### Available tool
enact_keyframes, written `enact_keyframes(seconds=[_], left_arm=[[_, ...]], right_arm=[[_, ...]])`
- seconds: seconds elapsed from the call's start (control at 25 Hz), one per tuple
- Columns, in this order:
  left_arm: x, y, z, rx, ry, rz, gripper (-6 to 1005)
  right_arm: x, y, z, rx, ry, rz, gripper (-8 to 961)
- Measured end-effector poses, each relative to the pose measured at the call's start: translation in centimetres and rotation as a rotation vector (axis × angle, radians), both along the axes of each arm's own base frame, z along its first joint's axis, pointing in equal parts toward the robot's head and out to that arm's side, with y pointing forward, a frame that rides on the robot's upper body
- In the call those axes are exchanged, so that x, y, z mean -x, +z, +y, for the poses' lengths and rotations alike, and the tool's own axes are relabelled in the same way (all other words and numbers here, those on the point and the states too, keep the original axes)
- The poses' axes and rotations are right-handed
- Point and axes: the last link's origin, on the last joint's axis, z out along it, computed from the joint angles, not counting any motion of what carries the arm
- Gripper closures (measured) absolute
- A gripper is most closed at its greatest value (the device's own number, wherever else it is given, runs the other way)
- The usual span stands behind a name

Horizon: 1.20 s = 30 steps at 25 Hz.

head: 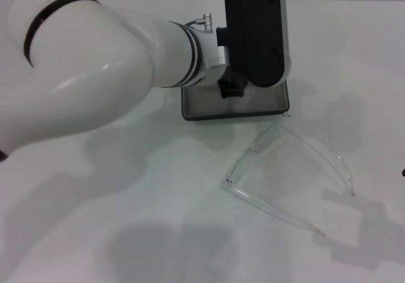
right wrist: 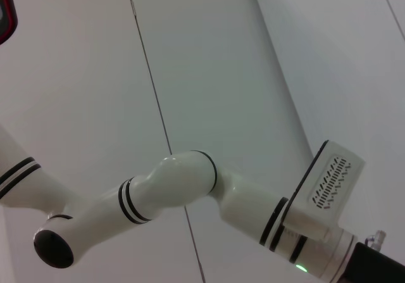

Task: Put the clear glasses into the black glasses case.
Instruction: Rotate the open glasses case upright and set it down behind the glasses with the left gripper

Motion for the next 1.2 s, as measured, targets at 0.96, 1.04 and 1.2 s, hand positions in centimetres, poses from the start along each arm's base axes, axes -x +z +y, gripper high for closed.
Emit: enact_keyframes(seconds=[0.96, 1.04, 1.2], left_arm=[[1.0, -3.2, -0.4, 0.029, -0.064, 0.011, 759], [1.3, -3.3, -0.4, 0.030, -0.061, 0.019, 758], [1.6, -3.4, -0.5, 0.036, -0.052, 0.030, 755]], right_arm=[[-0.1, -0.2, 1.3, -0.021, -0.026, -0.030, 153], [-0.1, -0.2, 1.3, -0.021, -0.027, -0.029, 154], [-0.1, -0.1, 1.3, -0.024, -0.028, -0.027, 155]])
